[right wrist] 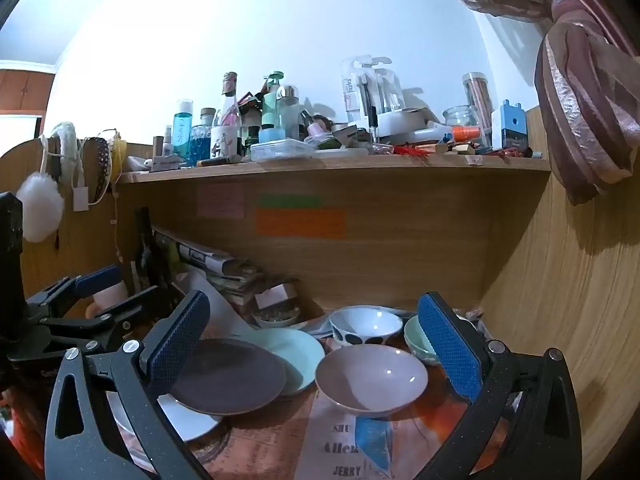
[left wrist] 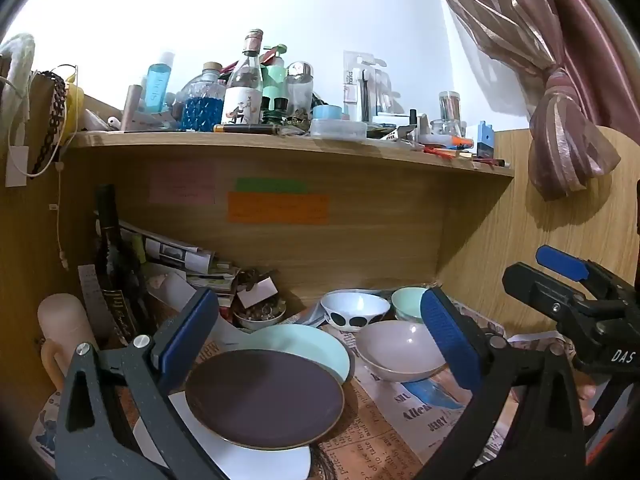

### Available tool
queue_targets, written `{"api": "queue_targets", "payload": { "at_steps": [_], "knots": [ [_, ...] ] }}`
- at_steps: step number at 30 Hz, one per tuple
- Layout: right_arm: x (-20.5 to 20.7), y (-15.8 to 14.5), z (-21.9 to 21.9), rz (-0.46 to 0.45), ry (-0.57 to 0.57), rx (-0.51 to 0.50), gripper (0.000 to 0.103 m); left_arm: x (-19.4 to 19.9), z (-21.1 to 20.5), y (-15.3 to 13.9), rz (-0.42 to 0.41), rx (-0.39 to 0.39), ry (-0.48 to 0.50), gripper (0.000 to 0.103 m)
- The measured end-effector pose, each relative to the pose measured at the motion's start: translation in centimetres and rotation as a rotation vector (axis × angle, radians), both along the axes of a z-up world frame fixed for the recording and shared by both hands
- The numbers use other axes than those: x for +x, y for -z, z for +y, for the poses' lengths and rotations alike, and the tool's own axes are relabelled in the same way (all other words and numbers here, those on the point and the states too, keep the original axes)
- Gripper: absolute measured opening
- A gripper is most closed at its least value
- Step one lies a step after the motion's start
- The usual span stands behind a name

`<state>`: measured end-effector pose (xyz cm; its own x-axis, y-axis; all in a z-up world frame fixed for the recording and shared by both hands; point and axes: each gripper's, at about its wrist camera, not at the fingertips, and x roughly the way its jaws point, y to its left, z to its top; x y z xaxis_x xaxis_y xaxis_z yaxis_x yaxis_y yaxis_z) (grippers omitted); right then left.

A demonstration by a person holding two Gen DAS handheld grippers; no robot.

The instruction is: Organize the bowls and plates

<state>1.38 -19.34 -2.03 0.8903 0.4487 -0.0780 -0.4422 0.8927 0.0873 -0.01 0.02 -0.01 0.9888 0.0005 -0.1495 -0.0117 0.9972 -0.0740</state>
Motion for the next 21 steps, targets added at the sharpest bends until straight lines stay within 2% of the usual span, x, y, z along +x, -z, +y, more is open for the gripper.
{"api": "queue_targets", "payload": {
  "at_steps": [4, 5, 14, 21],
  "knots": [
    [0.0, 0.5, -0.1, 0.002, 0.002, -0.011, 0.103, 0.0, 0.0, 0.0, 0.004, 0.004, -0.001, 0.103],
    [0.5, 0.5, -0.5, 0.027, -0.005, 0.012, 0.103, 0.0, 0.0, 0.0, 0.006, 0.004, -0.003, 0.103],
    [0.5, -0.5, 0.2, 0.027, -0.001, 0.018, 0.103, 0.4, 0.0, -0.2, 0.002, 0.011, -0.005, 0.103],
    [0.7, 0.1, -0.1, 0.026, -0.011, 0.028, 0.103, -0.1, -0.9, -0.4, -0.013, 0.028, -0.005, 0.103]
  ]
}}
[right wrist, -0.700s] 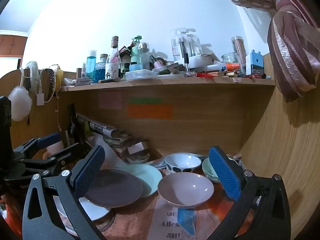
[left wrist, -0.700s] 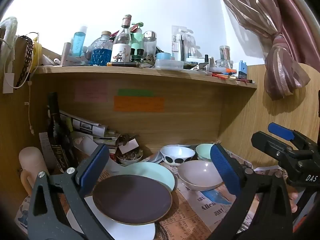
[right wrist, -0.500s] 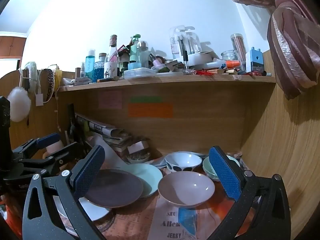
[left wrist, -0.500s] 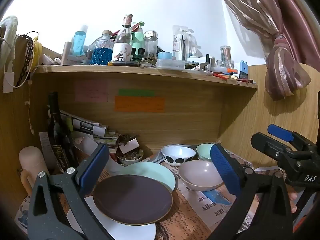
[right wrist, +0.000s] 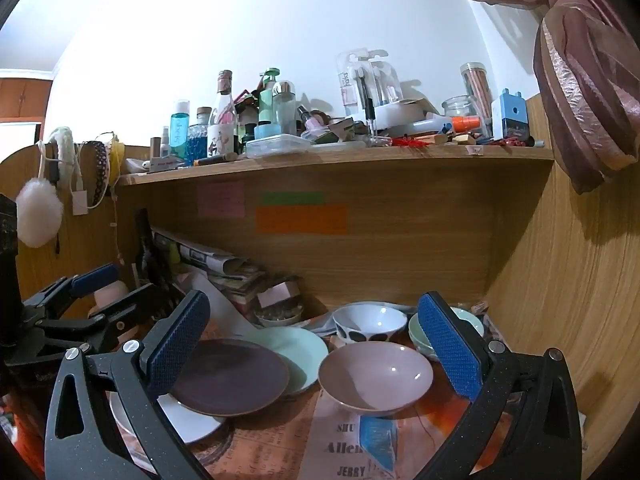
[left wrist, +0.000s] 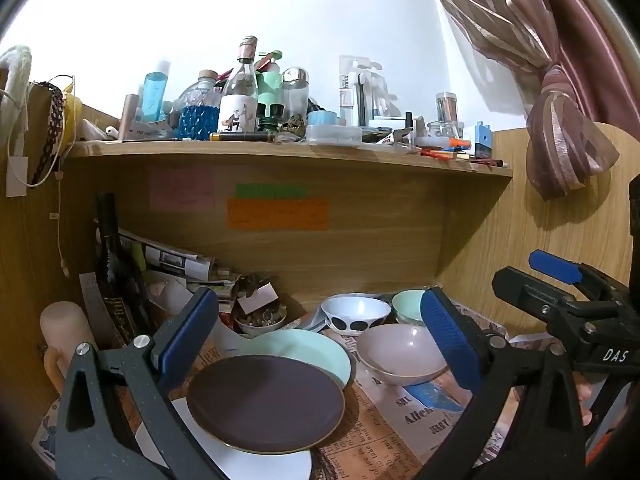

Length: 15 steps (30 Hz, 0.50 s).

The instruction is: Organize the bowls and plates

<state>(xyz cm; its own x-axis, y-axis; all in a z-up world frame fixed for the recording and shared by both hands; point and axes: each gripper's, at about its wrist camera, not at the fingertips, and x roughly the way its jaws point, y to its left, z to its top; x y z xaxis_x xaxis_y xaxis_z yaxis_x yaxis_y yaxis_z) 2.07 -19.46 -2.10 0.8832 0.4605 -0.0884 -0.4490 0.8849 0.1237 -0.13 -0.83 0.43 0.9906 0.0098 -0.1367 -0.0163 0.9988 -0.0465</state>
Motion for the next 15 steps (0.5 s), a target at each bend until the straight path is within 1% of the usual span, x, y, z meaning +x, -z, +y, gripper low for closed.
{"api": "queue_targets", "payload": {
  "at_steps": [15],
  "knots": [
    [-0.33, -0.02, 0.34, -0.009, -0.009, -0.005, 0.103, -0.08, -0.10, 0.05, -0.001, 0.001, 0.001, 0.103]
  ]
}}
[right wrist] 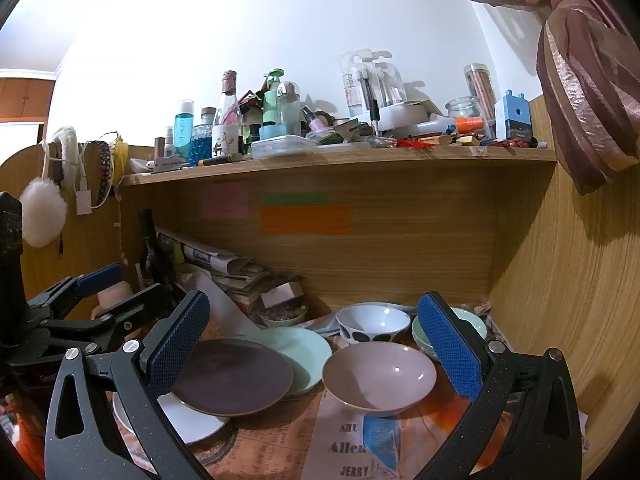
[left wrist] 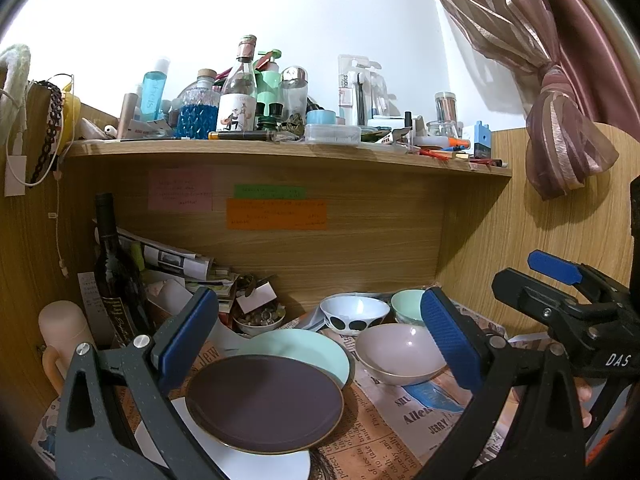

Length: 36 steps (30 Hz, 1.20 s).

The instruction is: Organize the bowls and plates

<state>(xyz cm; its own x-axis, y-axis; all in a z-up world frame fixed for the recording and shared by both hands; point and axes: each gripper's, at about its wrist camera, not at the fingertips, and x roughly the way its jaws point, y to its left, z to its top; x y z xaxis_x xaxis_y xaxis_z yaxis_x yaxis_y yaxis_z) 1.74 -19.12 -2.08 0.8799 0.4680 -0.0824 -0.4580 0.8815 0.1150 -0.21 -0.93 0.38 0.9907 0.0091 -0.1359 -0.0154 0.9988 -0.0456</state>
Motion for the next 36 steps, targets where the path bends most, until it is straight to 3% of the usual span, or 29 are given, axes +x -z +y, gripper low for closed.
{"api": "queue_targets", "payload": {
  "at_steps": [36],
  "knots": [
    [-0.39, -0.31, 0.01, -0.009, 0.002, 0.013, 0.103, 0.00, 0.12, 0.00, -0.003, -0.003, -0.003, 0.103]
  ]
}}
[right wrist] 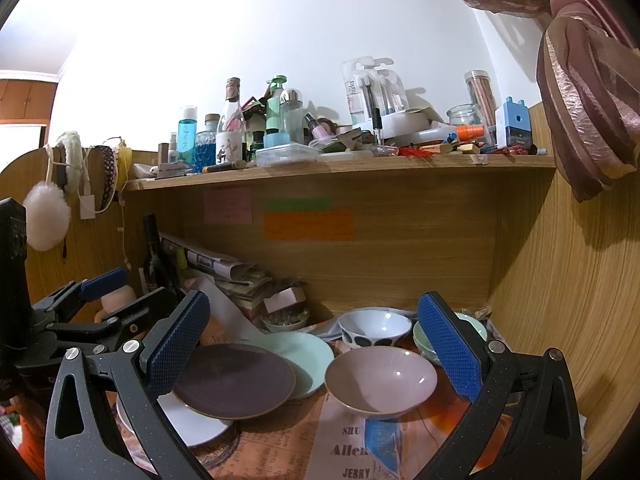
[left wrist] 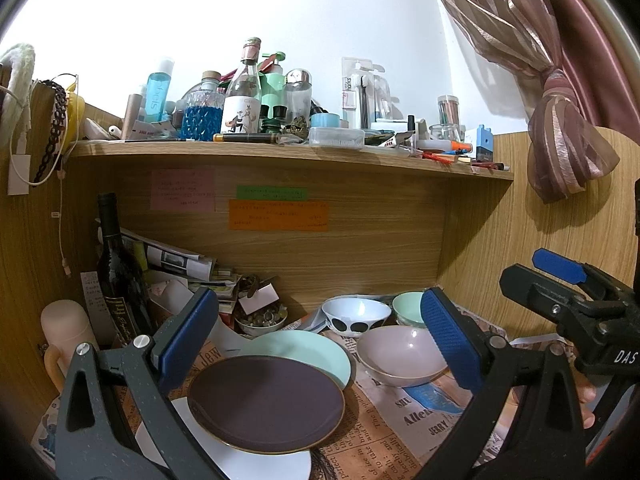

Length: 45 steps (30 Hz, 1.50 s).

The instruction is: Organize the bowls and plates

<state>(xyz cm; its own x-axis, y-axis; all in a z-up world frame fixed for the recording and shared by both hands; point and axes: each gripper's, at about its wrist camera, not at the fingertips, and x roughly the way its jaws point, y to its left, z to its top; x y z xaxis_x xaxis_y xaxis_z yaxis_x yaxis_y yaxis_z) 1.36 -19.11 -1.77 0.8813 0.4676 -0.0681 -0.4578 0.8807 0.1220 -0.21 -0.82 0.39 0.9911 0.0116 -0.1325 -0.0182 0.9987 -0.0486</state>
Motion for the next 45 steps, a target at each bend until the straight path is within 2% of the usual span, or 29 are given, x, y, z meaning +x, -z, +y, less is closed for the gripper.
{"api": "queue_targets", "payload": {
  "at_steps": [17, 21, 24, 32, 39, 40, 41, 43, 45],
  "knots": [
    [0.2, 0.1, 0.3, 0.010, 0.000, 0.000, 0.103, 0.0, 0.4, 0.2, 0.003, -0.009, -0.005, 0.103],
    [0.1, 0.6, 0.3, -0.048, 0.031, 0.011, 0.103, 0.2, 0.8, 0.8, 0.011, -0.012, -0.010, 0.103],
    [0.0, 1.5, 0.2, -0.091, 0.016, 0.039, 0.103, 0.8, 1.4, 1.8, 0.055, -0.003, -0.016, 0.103],
    [3.6, 3.8, 2.2, 0.082, -0.057, -0.038, 0.103, 2.8, 5.1, 5.2, 0.215, -0.009, -0.062, 0.103],
    [6.9, 6.6, 5.1, 0.204, -0.083, -0.151, 0.102, 4.5, 10.1, 7.4, 0.344, -0.048, -0.101, 0.101],
    [7.3, 6.8, 5.5, 0.218, -0.088, -0.167, 0.100, 4.8, 10.7, 7.6, 0.360, -0.049, -0.109, 0.097],
    [7.6, 7.1, 5.9, 0.232, -0.093, -0.180, 0.098, 5.1, 11.3, 7.8, 0.380, -0.051, -0.116, 0.089],
    [8.4, 7.7, 6.8, 0.264, -0.110, -0.214, 0.089, 6.1, 12.6, 8.5, 0.432, -0.061, -0.122, 0.082],
    [9.2, 8.1, 7.5, 0.294, -0.122, -0.241, 0.085, 6.9, 13.6, 9.1, 0.468, -0.074, -0.123, 0.082]
  ]
}}
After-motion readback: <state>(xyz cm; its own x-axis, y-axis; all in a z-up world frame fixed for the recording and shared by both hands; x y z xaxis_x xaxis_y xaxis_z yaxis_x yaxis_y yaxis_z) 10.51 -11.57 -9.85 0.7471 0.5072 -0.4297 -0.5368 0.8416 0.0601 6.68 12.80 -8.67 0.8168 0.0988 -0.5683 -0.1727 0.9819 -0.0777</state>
